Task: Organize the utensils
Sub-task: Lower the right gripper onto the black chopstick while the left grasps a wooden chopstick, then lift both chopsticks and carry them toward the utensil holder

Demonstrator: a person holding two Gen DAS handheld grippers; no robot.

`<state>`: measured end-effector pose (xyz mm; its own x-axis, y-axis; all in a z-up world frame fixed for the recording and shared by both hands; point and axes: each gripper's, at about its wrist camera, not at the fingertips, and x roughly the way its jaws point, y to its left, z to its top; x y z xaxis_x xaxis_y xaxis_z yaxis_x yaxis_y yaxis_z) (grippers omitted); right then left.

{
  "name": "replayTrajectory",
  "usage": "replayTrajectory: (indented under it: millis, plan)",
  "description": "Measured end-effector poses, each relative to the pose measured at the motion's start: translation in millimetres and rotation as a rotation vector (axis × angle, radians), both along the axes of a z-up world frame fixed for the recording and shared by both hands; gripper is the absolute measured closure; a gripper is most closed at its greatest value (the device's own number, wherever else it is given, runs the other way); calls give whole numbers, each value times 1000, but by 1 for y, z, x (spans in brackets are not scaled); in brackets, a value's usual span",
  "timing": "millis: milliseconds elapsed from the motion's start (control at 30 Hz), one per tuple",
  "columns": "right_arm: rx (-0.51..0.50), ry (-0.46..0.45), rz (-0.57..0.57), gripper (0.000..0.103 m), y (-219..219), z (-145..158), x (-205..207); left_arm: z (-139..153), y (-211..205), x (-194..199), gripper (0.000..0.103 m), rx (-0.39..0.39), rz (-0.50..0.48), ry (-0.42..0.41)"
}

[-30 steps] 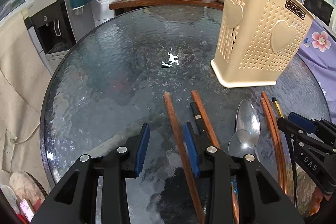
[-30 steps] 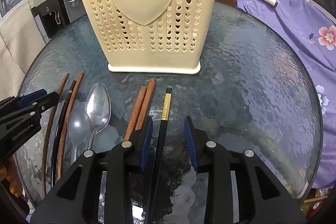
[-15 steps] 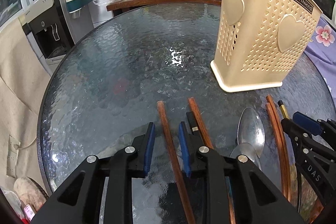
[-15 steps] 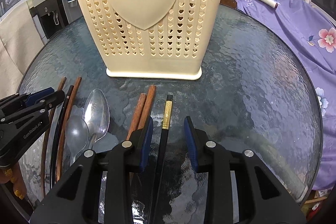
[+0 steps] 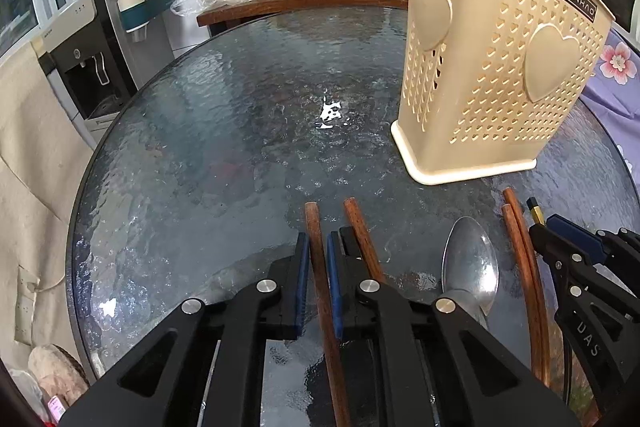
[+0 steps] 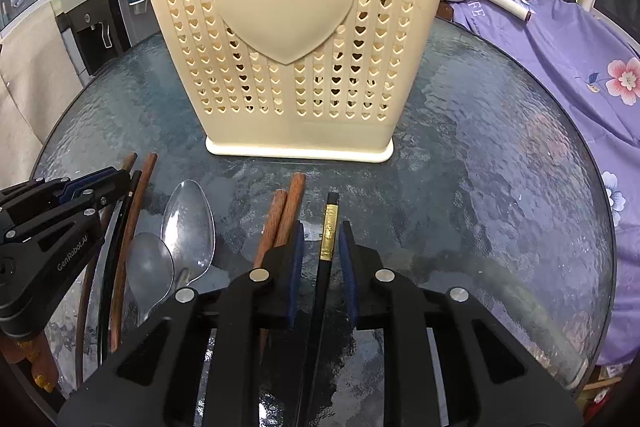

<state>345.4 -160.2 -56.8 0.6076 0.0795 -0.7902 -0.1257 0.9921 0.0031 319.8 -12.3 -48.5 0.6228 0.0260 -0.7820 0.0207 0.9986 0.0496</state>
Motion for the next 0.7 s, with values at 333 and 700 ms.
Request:
replayTrajectory:
  millis: [333,700]
  plan:
    - [1,-7,6,95,3,-1,0,1,1,5,96,-7,9,2]
    - [65,-2,24,95,-7,2,4,7,11,9,96,-53,17,-8]
